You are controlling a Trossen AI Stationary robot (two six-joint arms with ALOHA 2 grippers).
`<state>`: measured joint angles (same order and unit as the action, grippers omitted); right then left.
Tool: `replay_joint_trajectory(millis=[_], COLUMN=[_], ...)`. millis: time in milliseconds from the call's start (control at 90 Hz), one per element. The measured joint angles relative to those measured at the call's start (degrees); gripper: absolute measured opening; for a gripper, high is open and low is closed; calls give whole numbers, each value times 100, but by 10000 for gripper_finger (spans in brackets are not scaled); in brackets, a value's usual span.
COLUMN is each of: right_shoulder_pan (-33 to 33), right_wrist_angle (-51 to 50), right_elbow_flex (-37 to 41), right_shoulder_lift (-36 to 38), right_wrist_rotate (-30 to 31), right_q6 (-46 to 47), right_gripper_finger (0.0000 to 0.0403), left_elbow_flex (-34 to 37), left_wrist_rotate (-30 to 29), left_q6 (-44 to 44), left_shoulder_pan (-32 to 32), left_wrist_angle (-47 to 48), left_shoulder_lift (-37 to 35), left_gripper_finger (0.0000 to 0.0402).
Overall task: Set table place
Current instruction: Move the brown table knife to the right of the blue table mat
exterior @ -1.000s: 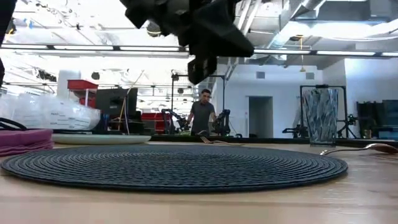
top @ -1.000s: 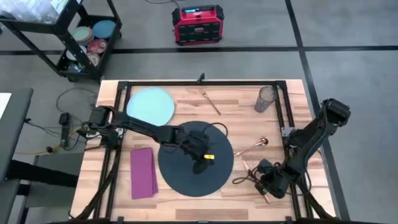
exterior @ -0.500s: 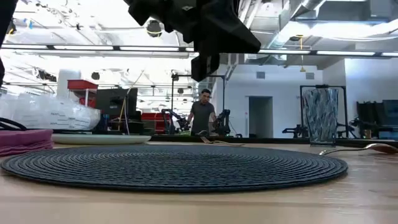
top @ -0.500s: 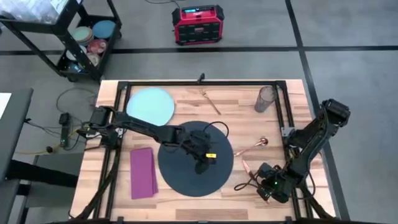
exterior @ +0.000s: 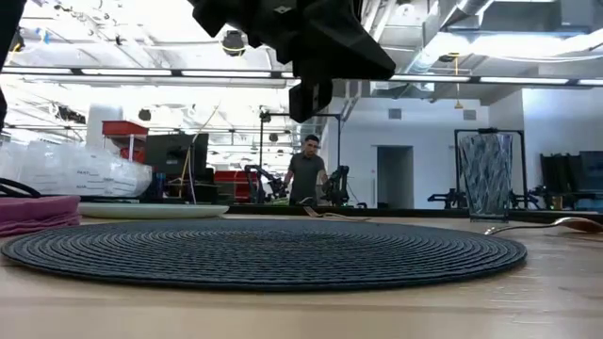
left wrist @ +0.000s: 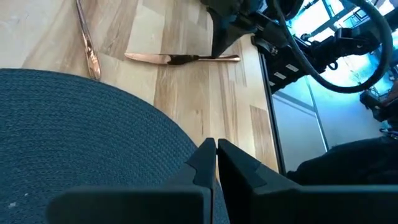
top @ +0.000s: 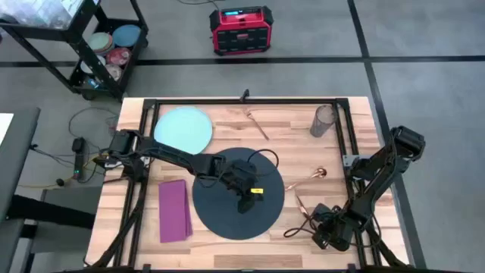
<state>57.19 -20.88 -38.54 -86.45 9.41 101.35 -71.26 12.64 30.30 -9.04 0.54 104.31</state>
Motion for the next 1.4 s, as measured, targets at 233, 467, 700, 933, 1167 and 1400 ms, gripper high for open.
replay_joint_trajectory(millis=[233,467,700,933,1167,1400], right_shoulder_pan=[-128,-510,-726,-901,-984,-1826], right_wrist_angle=[-121,-255,-548,-670,-1246,-2404], right_elbow_flex=[-1,-1,1,6,-34,-84], right_shoulder_lift=[-11,-11,-18,-20,349,965], right_wrist_rotate=[-51,-52,-32,2,743,991], right_q6=[-69,-388,-275,-299,-185,-761], right_gripper_finger=[0,0,0,0,0,0], left_elbow_flex=[0,0,0,2,2,2], left_wrist_rotate=[0,1,2,-52,-144,-144], left_q6=[14,13,-11,-244,-284,-284], left_shoulder_pan=[0,0,0,11,48,44], left_wrist_angle=[1,2,9,11,60,175], left_shoulder_lift=[0,0,0,0,0,-2], left_gripper_finger=[0,0,0,0,0,0])
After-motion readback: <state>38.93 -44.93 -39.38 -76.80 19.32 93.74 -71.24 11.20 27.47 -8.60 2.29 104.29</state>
